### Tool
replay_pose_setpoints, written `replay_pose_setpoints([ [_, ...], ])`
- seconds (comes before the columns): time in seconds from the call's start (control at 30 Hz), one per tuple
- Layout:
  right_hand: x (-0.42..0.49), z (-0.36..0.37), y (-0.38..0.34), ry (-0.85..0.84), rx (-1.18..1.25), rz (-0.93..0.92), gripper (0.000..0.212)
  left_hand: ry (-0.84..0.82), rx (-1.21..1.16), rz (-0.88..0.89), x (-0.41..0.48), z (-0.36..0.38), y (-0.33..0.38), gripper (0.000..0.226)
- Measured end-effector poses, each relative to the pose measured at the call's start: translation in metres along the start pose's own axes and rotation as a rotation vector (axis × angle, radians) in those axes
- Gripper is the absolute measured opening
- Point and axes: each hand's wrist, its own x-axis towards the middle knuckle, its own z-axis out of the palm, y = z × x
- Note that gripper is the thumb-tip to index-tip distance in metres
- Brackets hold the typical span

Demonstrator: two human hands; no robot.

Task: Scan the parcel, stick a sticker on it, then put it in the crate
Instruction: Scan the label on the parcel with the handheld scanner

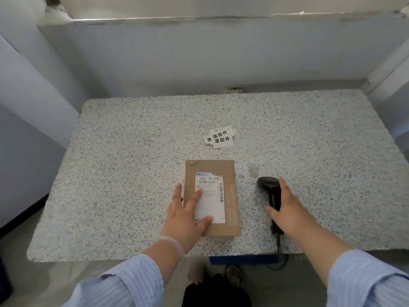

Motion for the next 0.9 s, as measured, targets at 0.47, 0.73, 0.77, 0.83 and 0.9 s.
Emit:
replay_pose_setpoints([
  [0.47,0.021,0.007,0.009,0.001,0.269,-0.021,0.085,-0.019,-0.398,-0.05,0.009,0.013,0.017,0.087],
  [0.73,-0.012,-0.031,-0.015,0.135,0.408,-0.254,0.074,0.051,-0.444,-0.06,0.018,0.005,0.04,0.09],
  [0.77,-0.018,-0.036,-0.02,0.159,0.414,-0.301,0.072,0.062,-0.45,-0.057,0.02,0.003,0.043,0.091],
  [0.83,-0.03,-0.043,-0.03,0.205,0.42,-0.387,0.065,0.091,-0.447,-0.038,0.025,-0.002,0.05,0.092],
  [0.9,-0.041,-0.048,-0.039,0.231,0.424,-0.443,0.059,0.114,-0.436,-0.02,0.028,-0.005,0.059,0.092],
])
